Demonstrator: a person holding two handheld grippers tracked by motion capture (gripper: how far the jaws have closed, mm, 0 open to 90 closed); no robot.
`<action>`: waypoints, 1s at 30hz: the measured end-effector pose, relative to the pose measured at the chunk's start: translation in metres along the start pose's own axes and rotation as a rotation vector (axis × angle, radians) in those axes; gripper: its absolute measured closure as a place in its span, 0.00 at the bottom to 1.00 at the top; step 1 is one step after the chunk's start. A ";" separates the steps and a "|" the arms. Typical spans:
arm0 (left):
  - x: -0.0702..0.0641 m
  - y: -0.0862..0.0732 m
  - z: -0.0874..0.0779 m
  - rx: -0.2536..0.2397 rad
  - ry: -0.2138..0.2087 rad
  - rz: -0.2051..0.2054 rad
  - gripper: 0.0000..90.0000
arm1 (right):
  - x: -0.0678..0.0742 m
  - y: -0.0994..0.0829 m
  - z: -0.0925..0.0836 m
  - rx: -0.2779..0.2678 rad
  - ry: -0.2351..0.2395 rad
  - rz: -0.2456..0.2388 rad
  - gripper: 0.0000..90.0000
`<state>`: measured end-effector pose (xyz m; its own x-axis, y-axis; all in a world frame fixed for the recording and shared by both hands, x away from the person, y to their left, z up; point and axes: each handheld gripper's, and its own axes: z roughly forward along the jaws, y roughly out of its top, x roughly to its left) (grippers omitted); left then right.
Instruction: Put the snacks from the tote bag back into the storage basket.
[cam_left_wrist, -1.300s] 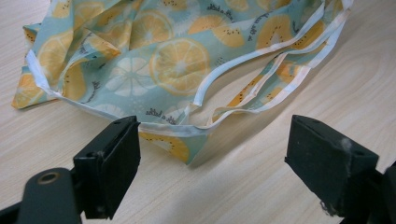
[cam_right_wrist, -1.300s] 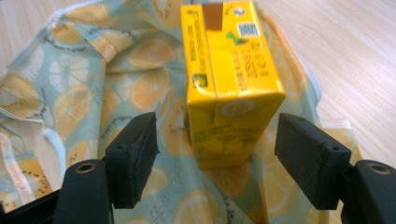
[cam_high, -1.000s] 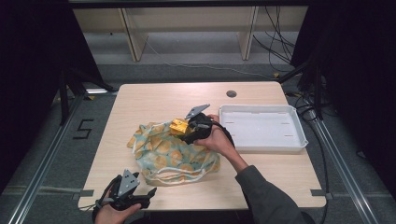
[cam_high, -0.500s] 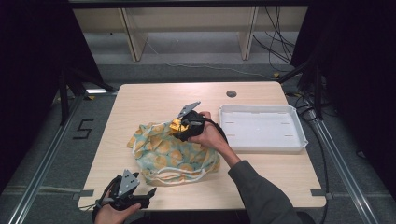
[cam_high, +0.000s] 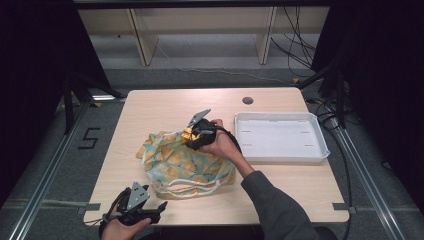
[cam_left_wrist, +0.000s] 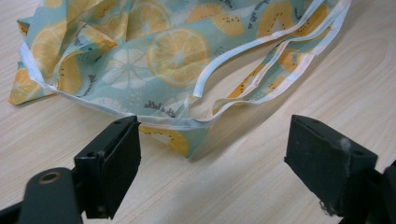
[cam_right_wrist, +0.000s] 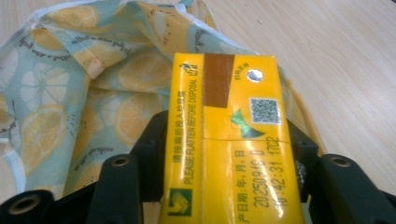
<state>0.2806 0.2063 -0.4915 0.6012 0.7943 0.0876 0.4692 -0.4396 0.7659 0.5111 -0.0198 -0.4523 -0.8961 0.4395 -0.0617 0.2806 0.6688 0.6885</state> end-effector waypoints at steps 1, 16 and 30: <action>0.001 0.000 0.000 0.004 0.000 0.016 0.20 | -0.001 0.000 0.000 -0.004 0.001 -0.008 0.56; 0.001 -0.001 0.001 0.023 -0.002 0.026 0.21 | 0.002 0.007 -0.006 0.019 0.015 0.007 0.58; 0.001 -0.001 0.001 0.008 0.004 0.006 0.21 | 0.013 0.046 -0.057 -0.076 0.027 -0.027 0.58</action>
<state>0.2817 0.2072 -0.4931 0.6014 0.7933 0.0954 0.4708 -0.4482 0.7599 0.4926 -0.0176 -0.3803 -0.9124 0.4045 -0.0624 0.2298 0.6325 0.7397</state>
